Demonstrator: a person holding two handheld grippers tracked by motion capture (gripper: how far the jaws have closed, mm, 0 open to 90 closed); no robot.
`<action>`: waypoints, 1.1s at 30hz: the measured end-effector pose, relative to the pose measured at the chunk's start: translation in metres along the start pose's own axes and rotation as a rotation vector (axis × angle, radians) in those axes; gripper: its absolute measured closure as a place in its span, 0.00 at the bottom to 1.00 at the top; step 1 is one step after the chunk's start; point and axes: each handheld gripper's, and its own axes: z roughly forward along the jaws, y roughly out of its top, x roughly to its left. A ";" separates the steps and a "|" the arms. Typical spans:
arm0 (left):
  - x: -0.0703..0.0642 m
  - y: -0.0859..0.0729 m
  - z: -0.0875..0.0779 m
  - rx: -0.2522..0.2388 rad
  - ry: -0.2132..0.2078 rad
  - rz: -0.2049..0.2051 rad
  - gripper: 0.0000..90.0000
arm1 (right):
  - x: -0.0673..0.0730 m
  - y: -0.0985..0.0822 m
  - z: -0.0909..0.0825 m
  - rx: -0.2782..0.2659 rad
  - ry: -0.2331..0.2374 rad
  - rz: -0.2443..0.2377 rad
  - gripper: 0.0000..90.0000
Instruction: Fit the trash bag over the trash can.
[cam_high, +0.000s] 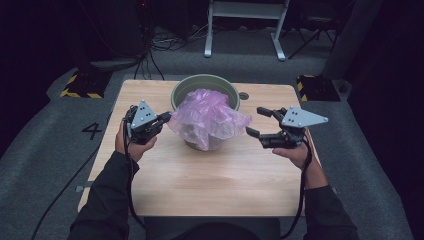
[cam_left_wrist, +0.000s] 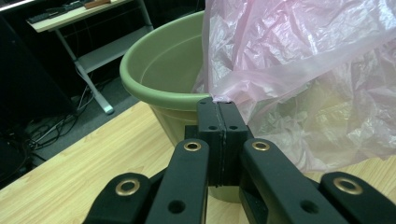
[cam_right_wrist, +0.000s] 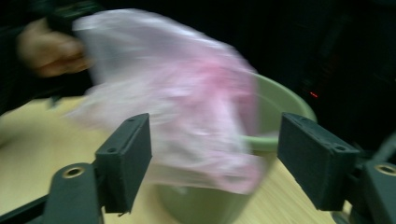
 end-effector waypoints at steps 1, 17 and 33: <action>0.000 0.000 0.001 0.002 0.000 -0.002 1.00 | 0.005 0.001 0.001 0.015 0.016 -0.031 0.28; 0.006 -0.001 0.005 0.001 0.002 -0.014 1.00 | 0.037 0.004 0.048 0.099 -0.047 -0.221 0.66; 0.029 -0.002 0.019 0.035 0.031 -0.008 1.00 | -0.008 0.029 0.054 0.037 -0.170 -0.040 1.00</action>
